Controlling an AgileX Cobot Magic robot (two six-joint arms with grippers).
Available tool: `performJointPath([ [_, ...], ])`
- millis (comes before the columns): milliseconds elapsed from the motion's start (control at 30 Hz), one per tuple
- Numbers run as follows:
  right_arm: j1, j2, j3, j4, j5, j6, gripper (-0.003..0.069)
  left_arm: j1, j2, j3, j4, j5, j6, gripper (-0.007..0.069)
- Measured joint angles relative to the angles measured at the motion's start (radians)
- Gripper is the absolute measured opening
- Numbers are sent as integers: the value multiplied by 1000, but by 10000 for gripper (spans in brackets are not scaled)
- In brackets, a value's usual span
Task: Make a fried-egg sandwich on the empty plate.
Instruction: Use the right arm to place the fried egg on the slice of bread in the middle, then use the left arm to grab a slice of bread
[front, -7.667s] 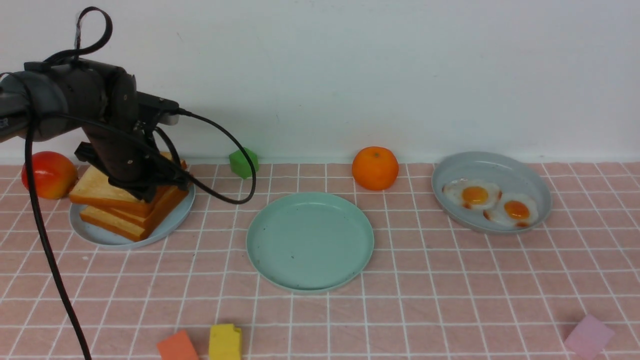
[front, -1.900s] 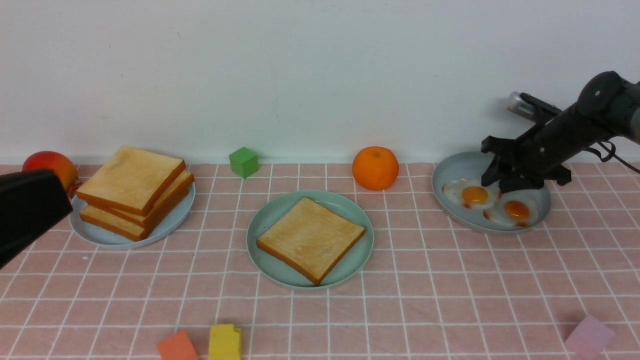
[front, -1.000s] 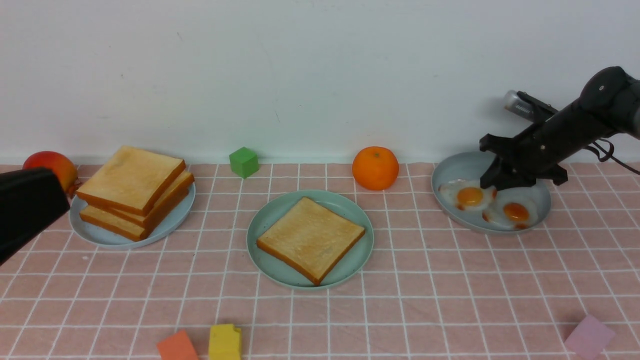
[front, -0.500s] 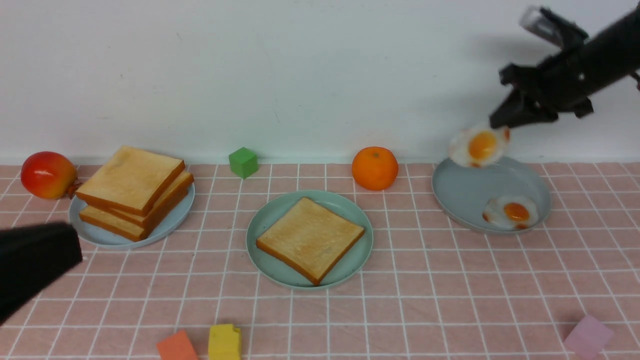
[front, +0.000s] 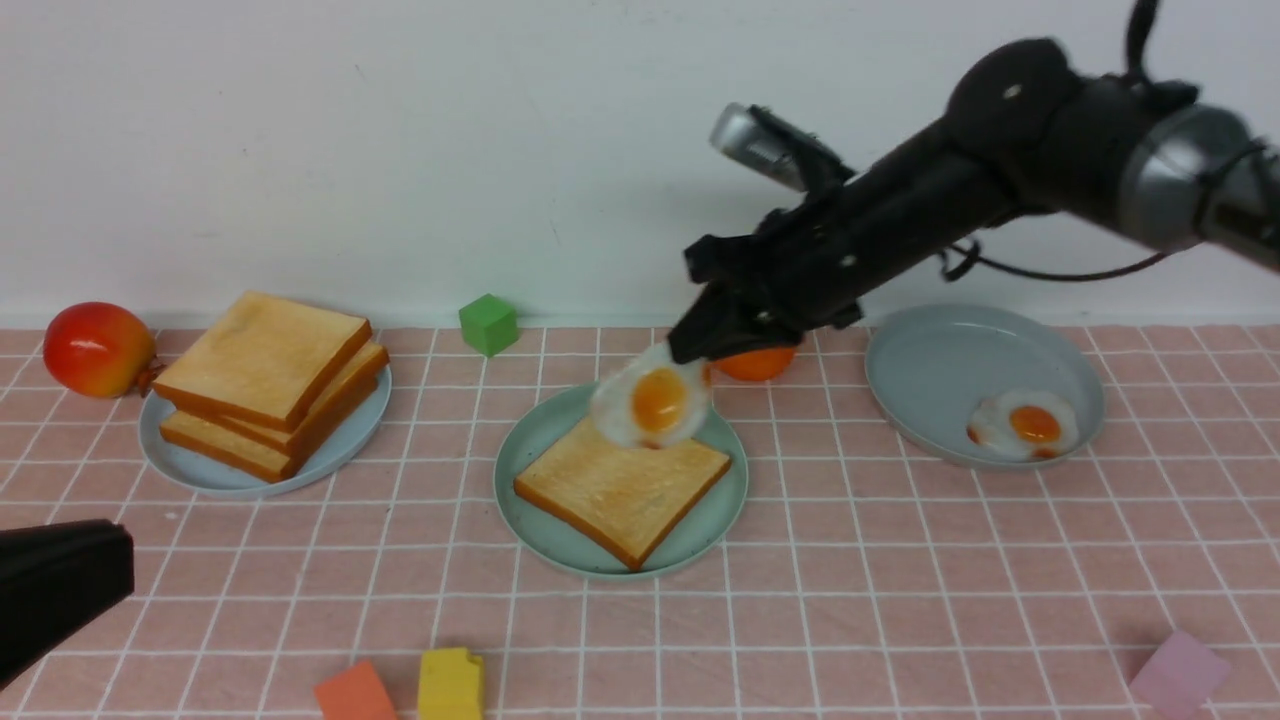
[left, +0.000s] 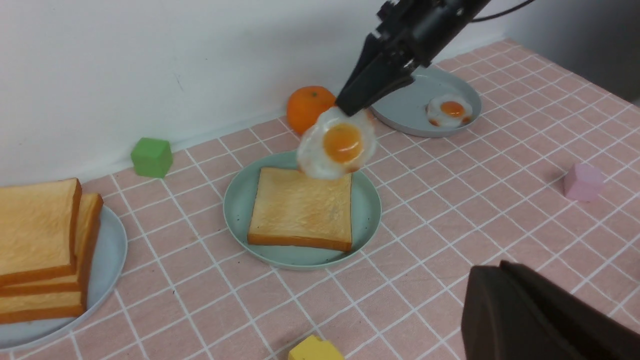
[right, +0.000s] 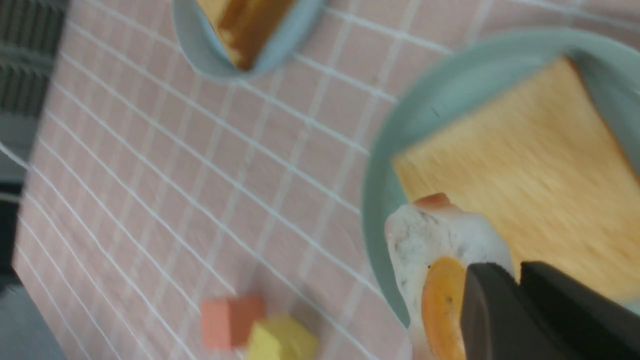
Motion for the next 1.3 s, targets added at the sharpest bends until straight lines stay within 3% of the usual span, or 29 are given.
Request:
performJointPath([
  [267, 4, 133, 2, 156, -65, -26, 71, 0, 0, 0, 8, 1, 0, -13],
  [733, 4, 194, 2, 163, -157, -28, 74, 0, 0, 0, 13, 1, 0, -13],
  [900, 4, 194, 2, 128, -143, 14, 148, 0, 0, 0, 13, 1, 0, -13],
  [967, 4, 194, 2, 97, -119, 39, 242, 1, 0, 0, 13, 1, 0, -13],
  [1100, -2, 180, 2, 66, -80, 49, 351, 1, 0, 0, 13, 1, 0, -13],
  [1300, -26, 104, 2, -2, -39, 86, 384, 1, 0, 0, 13, 1, 0, -11],
])
